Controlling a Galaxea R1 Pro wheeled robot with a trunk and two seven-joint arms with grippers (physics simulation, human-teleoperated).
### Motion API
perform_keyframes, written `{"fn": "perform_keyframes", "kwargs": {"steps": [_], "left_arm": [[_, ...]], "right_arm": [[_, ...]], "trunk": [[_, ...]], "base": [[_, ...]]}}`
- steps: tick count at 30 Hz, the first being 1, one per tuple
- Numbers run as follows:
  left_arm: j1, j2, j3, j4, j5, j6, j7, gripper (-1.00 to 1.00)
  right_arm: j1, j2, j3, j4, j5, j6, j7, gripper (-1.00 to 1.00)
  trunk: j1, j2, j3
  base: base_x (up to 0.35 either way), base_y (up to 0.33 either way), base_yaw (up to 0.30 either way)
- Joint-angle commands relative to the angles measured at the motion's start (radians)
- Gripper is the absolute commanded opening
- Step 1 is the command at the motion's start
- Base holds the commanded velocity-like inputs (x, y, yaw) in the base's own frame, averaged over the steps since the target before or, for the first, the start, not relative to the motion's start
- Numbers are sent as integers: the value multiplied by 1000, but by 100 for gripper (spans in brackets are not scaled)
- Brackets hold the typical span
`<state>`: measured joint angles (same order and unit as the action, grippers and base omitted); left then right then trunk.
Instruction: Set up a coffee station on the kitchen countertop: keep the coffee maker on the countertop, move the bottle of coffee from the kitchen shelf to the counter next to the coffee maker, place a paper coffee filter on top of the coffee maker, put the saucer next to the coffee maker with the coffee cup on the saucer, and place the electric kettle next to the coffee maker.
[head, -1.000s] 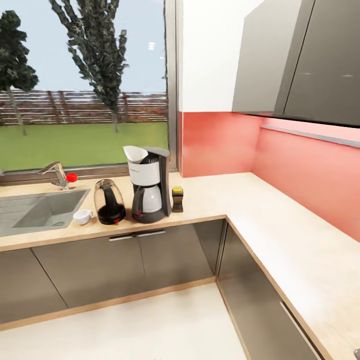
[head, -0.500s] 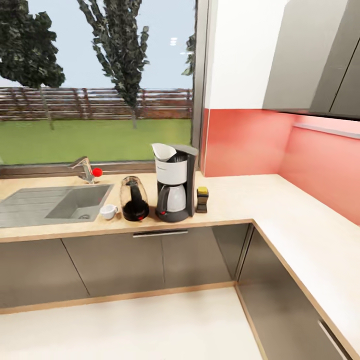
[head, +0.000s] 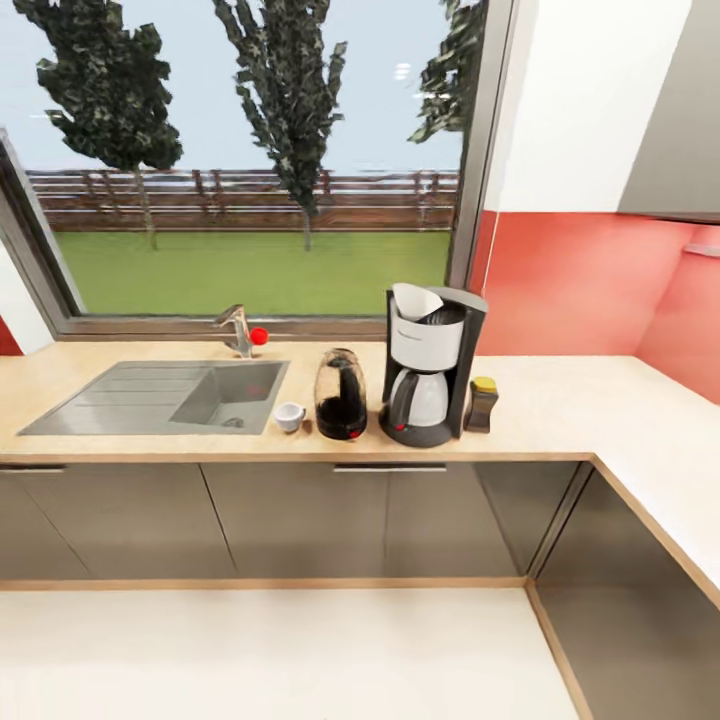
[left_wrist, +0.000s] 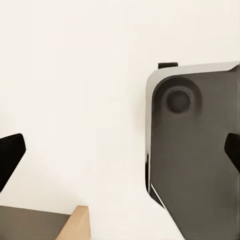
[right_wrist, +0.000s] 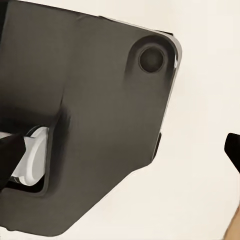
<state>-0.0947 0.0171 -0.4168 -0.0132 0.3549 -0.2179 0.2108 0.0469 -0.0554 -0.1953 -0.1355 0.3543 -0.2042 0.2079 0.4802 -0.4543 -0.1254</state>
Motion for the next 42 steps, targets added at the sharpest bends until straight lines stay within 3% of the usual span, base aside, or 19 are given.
{"fn": "perform_keyframes", "kwargs": {"steps": [1,32,42], "left_arm": [[0,-1,-8,-1,7,-1,2,100],[0,-6,-11,-4,7,-6,-2,100],[0,-8,-9,-4,7,-6,-7,100]], "right_arm": [[1,0,-9,-3,8,-1,5,100],[1,2,-10,-9,7,-1,5,100],[1,2,-10,-9,7,-1,5,100]], "trunk": [[0,-2,-3],[0,-2,-11],[0,-2,-11]], "base": [[23,334,186],[88,334,35],[83,334,235]]}}
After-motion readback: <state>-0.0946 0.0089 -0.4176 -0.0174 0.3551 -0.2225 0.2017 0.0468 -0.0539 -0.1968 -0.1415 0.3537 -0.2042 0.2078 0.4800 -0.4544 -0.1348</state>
